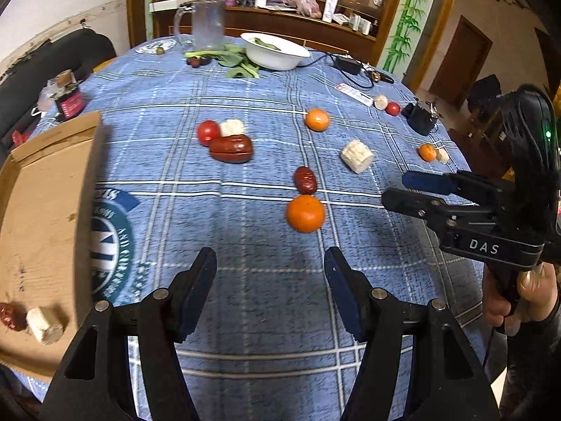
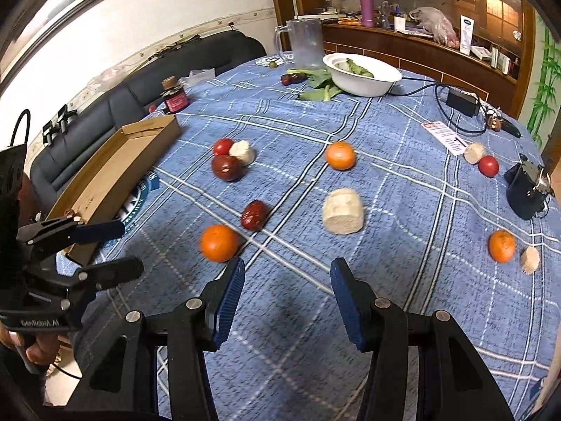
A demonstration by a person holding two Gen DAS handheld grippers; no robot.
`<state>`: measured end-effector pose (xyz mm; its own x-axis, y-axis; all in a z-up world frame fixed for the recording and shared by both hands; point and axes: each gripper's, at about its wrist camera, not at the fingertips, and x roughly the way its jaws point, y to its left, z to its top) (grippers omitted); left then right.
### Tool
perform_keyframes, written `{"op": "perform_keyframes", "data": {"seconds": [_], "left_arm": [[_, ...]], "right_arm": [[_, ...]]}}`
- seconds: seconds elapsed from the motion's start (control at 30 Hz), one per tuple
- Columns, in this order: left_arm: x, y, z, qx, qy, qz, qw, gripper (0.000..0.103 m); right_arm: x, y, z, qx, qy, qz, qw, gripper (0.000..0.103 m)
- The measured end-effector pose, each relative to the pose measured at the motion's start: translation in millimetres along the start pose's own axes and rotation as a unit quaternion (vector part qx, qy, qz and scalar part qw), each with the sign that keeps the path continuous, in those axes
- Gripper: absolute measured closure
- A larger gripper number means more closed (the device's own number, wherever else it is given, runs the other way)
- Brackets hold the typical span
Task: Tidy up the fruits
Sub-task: 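Grasp an orange with the left tool while the right tool grasps a yam chunk, then carry the orange and yam chunk over the cardboard tray with both tools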
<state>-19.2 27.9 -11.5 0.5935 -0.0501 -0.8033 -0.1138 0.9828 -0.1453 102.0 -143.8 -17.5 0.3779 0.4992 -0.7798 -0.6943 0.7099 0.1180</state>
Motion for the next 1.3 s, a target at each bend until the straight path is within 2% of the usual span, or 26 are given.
{"op": "perform_keyframes", "data": {"seconds": [0.17, 0.23, 0.47, 0.5, 0.53, 0.67, 0.7, 0.73, 0.77, 0.93, 1.1, 1.3], "left_arm": [[18, -11, 9, 0.006, 0.013, -0.014, 0.9998, 0.041], [26, -15, 13, 0.008, 0.018, -0.016, 0.9997, 0.041], [55, -27, 19, 0.022, 0.036, 0.0, 0.9991, 0.041], [60, -28, 20, 0.024, 0.039, 0.006, 0.9989, 0.042], [65, -28, 20, 0.024, 0.043, 0.009, 0.9988, 0.051], [70, -29, 24, 0.028, 0.032, 0.017, 0.999, 0.06], [70, -28, 25, 0.027, 0.03, 0.015, 0.9991, 0.064], [71, -27, 26, 0.026, 0.03, 0.014, 0.9991, 0.073], [71, -25, 27, 0.024, 0.03, 0.011, 0.9992, 0.073], [63, -13, 25, 0.009, 0.028, 0.007, 0.9995, 0.073], [44, 4, 22, -0.007, 0.014, 0.009, 0.9998, 0.073], [16, 27, 16, -0.023, -0.007, 0.025, 0.9994, 0.073]], "right_arm": [[12, -12, 12, 0.009, 0.002, -0.015, 1.0, 0.05], [20, -17, 16, 0.01, 0.006, -0.039, 0.999, 0.05], [44, -31, 28, 0.027, 0.01, -0.047, 0.998, 0.05], [47, -31, 28, 0.029, 0.011, -0.048, 0.998, 0.05], [51, -31, 30, 0.031, 0.013, -0.047, 0.998, 0.05], [64, -29, 32, 0.024, 0.021, -0.049, 0.998, 0.051], [67, -28, 31, 0.02, 0.024, -0.052, 0.998, 0.054], [70, -27, 31, 0.018, 0.027, -0.057, 0.998, 0.064], [71, -27, 30, 0.016, 0.028, -0.062, 0.998, 0.066], [58, -20, 30, 0.016, 0.014, -0.057, 0.998, 0.066], [41, -5, 34, 0.015, -0.002, -0.035, 0.999, 0.066], [26, 26, 38, 0.003, -0.013, -0.005, 1.0, 0.066]]}}
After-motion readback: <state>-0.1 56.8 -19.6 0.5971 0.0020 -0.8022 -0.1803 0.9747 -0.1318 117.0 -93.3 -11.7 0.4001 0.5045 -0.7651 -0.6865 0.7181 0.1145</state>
